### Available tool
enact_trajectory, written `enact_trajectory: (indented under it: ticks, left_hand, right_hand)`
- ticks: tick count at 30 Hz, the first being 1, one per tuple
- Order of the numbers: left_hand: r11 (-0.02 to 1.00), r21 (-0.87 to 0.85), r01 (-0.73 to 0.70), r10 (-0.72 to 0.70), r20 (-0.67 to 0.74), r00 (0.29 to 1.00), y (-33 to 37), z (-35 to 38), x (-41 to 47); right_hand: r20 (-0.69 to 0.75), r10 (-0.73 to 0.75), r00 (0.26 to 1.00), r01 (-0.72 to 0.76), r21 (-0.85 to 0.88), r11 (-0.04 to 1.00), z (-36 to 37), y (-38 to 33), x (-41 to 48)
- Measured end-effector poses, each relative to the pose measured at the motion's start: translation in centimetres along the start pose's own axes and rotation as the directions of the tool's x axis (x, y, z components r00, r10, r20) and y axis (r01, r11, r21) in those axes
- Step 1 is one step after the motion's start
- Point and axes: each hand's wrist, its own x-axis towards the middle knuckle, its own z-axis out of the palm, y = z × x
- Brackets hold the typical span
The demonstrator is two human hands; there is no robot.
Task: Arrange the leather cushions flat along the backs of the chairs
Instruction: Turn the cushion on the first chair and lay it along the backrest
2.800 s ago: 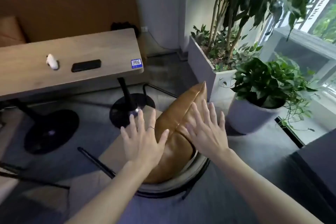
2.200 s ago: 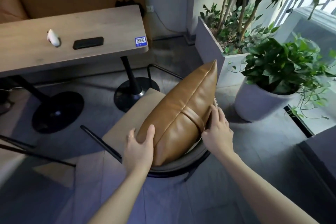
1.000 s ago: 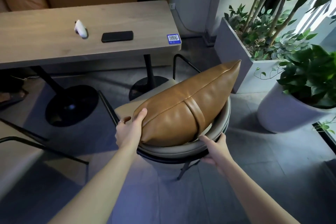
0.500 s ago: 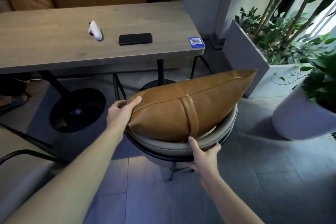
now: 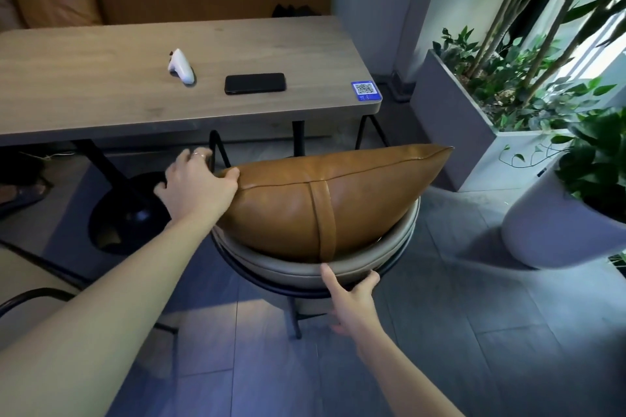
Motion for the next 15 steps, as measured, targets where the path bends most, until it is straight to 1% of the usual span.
enact_trajectory:
  ticks: [1, 3, 5, 8, 9, 11, 15]
  left_hand:
    - [0.991, 0.085, -0.099, 0.103, -0.041, 0.994, 1.0, -0.1, -0.6]
    - [0.958, 0.152, -0.244, 0.250, -0.024, 0.968, 3.3, -0.1, -2.4]
    - [0.915, 0.147, -0.374, 0.367, 0.075, 0.927, 5.9, 0.7, -4.5]
    - [0.830, 0.088, -0.550, 0.514, 0.263, 0.817, 10.1, 2.9, -8.1]
    - [0.811, 0.082, -0.580, 0.533, 0.304, 0.789, 11.4, 3.8, -9.2]
    - [0.791, 0.095, -0.604, 0.541, 0.352, 0.764, 13.5, 5.6, -10.9]
    - [0.787, 0.160, -0.596, 0.517, 0.356, 0.778, 17.1, 8.3, -12.0]
  right_hand:
    - [0.014, -0.004, 1.000, 0.005, -0.024, 1.000, -1.2, 0.0, -0.2]
    - [0.002, -0.002, 1.000, 0.002, -0.032, 0.999, -3.9, -0.5, -0.1]
    - [-0.039, 0.009, 0.999, -0.010, -0.009, 1.000, -6.4, -1.5, 0.6]
    - [-0.085, 0.012, 0.996, -0.013, -0.014, 1.000, -9.6, -3.6, 1.8]
    - [-0.093, 0.012, 0.996, -0.014, -0.024, 1.000, -10.4, -4.3, 2.2]
    - [-0.089, 0.009, 0.996, -0.013, -0.050, 0.999, -11.9, -5.8, 3.1]
    - [-0.053, -0.003, 0.999, -0.003, -0.098, 0.995, -13.6, -8.0, 5.1]
